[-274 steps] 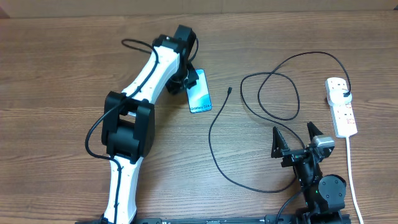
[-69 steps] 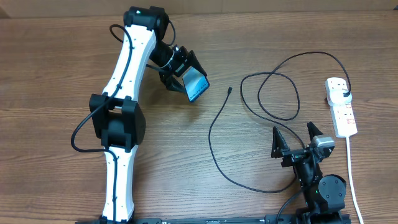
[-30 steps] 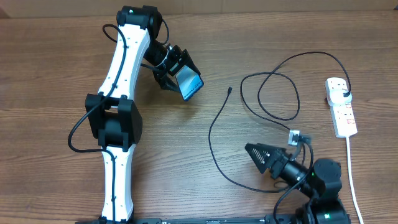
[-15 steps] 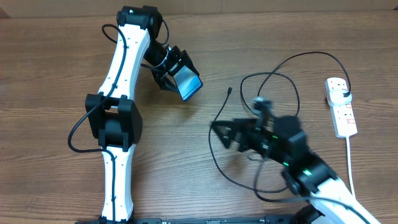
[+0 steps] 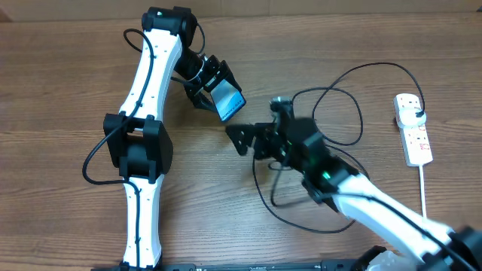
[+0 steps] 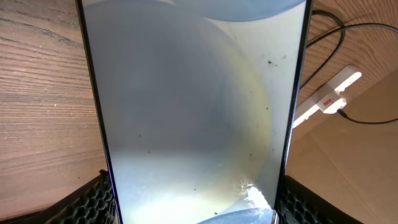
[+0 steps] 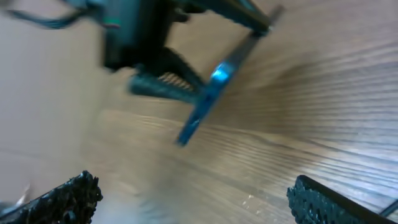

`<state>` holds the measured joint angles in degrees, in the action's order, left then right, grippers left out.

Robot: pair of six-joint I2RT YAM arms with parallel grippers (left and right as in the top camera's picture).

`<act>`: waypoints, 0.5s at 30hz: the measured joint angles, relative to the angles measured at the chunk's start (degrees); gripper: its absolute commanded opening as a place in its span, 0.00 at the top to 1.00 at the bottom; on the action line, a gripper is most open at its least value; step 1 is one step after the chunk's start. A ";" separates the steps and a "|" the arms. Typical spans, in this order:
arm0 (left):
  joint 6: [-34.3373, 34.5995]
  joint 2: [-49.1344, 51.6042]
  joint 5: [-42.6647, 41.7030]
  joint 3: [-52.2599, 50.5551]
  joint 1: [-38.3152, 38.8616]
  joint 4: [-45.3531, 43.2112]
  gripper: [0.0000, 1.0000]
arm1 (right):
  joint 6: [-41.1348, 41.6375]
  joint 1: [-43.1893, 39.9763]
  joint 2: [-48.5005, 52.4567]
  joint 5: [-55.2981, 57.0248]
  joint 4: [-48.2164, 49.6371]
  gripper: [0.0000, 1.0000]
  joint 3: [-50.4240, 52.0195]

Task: Plug charger to phone and switch on socket
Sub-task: 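Reach the right gripper toward the phone held by the left gripper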

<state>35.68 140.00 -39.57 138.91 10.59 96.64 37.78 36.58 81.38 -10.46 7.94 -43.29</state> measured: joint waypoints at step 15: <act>0.24 0.00 0.72 0.00 1.70 -0.46 0.82 | 2.34 2.78 12.90 17.00 -13.07 0.11 -20.39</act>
<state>35.92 140.00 -38.85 138.91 12.29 96.18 40.12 39.35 94.28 6.55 -5.13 -63.68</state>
